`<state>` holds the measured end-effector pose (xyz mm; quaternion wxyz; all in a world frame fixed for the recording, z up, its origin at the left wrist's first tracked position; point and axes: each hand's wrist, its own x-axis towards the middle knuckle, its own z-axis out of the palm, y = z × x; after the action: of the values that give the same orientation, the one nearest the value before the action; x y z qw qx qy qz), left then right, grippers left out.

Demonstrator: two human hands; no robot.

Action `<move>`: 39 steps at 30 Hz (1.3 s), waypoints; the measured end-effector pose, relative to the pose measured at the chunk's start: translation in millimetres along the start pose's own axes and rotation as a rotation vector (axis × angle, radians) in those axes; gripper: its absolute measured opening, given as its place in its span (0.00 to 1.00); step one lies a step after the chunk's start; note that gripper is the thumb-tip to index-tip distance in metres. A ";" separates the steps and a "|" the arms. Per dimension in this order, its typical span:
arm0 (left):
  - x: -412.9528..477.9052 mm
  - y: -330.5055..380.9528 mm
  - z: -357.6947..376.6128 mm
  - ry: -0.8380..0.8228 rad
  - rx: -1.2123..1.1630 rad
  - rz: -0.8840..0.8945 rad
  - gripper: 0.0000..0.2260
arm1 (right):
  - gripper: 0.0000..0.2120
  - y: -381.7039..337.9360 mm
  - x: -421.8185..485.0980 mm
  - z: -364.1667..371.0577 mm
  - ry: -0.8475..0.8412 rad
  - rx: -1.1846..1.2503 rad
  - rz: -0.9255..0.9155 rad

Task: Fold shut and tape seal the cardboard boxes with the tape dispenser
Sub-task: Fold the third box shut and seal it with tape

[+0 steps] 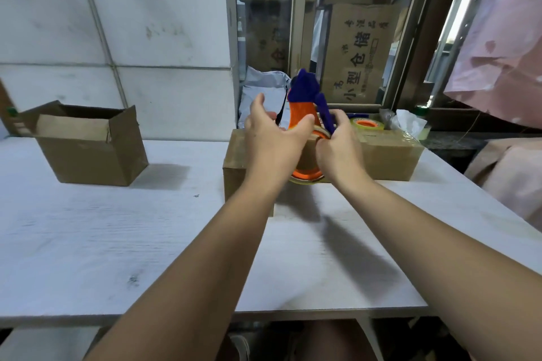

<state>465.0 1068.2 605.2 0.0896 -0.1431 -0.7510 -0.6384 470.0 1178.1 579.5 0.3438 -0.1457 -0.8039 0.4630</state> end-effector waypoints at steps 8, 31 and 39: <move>8.2 -13.4 -6.1 0.133 -0.491 -0.217 0.14 | 0.29 -4.6 -20.6 -3.1 0.106 -0.133 -0.247; 7.5 -56.3 -64.0 0.057 -0.536 -0.223 0.09 | 0.29 -20.4 -17.4 -4.6 -0.015 -0.455 -0.652; 5.6 -49.2 -71.9 0.068 -0.375 -0.254 0.06 | 0.28 -20.5 -16.8 -2.7 -0.004 -0.521 -0.729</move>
<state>440.1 990.9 573.1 0.0059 -0.0400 -0.6278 -0.7773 485.7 1159.7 590.7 0.4348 0.0663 -0.8931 0.0940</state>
